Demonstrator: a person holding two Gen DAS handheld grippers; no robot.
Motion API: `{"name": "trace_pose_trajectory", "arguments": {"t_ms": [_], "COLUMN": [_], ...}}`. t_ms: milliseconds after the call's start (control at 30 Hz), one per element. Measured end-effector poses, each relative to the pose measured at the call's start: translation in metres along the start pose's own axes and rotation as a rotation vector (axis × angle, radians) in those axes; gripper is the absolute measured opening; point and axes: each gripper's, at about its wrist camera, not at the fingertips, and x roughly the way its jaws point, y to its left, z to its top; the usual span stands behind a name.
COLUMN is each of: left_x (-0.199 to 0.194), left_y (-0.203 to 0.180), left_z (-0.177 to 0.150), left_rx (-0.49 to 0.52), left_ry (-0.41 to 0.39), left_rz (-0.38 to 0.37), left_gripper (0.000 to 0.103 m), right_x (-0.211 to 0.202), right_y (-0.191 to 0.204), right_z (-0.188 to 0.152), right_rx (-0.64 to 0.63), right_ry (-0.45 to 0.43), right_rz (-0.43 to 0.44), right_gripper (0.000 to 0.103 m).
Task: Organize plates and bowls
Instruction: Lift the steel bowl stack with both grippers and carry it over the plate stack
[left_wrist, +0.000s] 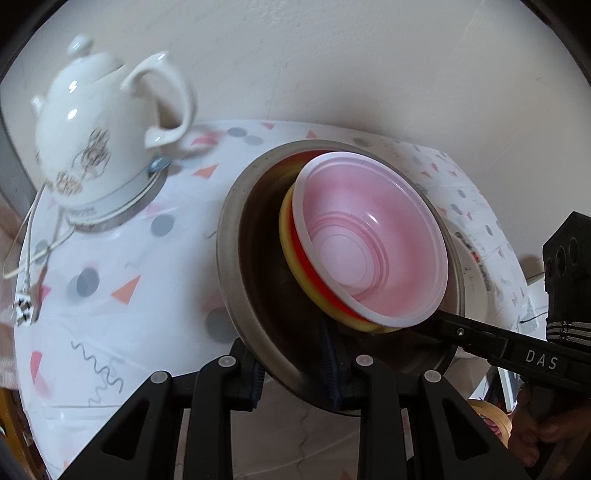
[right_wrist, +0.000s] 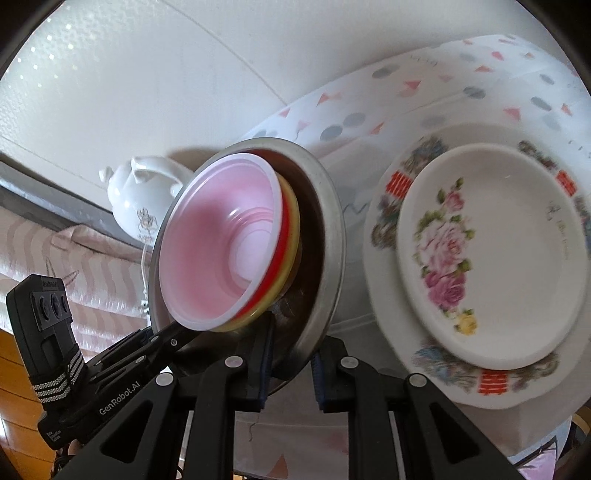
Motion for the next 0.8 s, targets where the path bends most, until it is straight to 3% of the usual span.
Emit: {"name": "trace_pose_trajectory", "arguments": {"t_ms": [800], "left_x": [0.039], "left_y": [-0.121], "left_z": [0.034], "left_rx": [0.208], "left_ry": [0.051], "left_rz": [-0.132], "left_gripper": [0.028], "right_x": [-0.087], "right_y": [-0.083], "right_z": [0.008], "right_rx": [0.180], "right_ry": [-0.181], "right_rz": [-0.112], "right_gripper": [0.018]}}
